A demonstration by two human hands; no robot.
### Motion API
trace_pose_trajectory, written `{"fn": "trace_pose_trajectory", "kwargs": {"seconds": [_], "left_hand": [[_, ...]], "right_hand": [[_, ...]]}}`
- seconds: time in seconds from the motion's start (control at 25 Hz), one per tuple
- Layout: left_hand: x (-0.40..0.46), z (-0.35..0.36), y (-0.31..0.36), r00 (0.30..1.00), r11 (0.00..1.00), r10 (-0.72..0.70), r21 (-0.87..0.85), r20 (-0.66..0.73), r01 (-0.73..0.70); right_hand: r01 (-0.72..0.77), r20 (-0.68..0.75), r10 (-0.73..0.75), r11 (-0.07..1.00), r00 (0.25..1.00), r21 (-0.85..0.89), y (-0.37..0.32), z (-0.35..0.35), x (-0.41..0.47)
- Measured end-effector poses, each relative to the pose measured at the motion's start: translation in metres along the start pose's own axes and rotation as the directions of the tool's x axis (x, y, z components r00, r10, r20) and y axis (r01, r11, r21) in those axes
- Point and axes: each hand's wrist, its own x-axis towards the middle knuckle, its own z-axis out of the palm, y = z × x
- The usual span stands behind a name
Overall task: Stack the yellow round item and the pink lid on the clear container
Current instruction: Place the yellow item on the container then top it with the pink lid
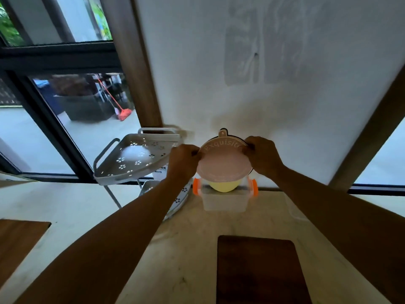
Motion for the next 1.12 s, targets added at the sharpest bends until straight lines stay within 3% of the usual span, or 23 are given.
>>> {"fn": "trace_pose_trajectory", "kwargs": {"seconds": [0.24, 0.48, 0.64, 0.88, 1.12], "left_hand": [[0.041, 0.078, -0.048, 0.994, 0.995, 0.030, 0.091, 0.102, -0.039], [0.061, 0.150, -0.101, 0.994, 0.999, 0.002, 0.046, 0.107, -0.007], [0.058, 0.182, -0.124, 0.983, 0.994, -0.107, 0.024, 0.149, 0.104], [0.060, 0.201, -0.144, 0.992, 0.993, -0.092, 0.089, 0.090, 0.084], [0.061, 0.210, -0.150, 0.993, 0.990, -0.066, 0.133, 0.103, 0.052]], "right_hand": [[-0.119, -0.029, 0.119, 0.993, 0.993, -0.012, 0.065, 0.056, 0.031], [-0.142, 0.006, 0.142, 0.989, 0.990, -0.049, 0.127, 0.126, 0.043], [-0.117, 0.025, 0.121, 0.985, 0.992, -0.130, 0.147, 0.154, 0.046], [-0.047, -0.052, 0.038, 0.982, 0.998, -0.183, 0.162, 0.172, 0.049], [-0.017, -0.027, 0.014, 0.991, 1.000, -0.134, 0.165, 0.178, 0.047]]}}
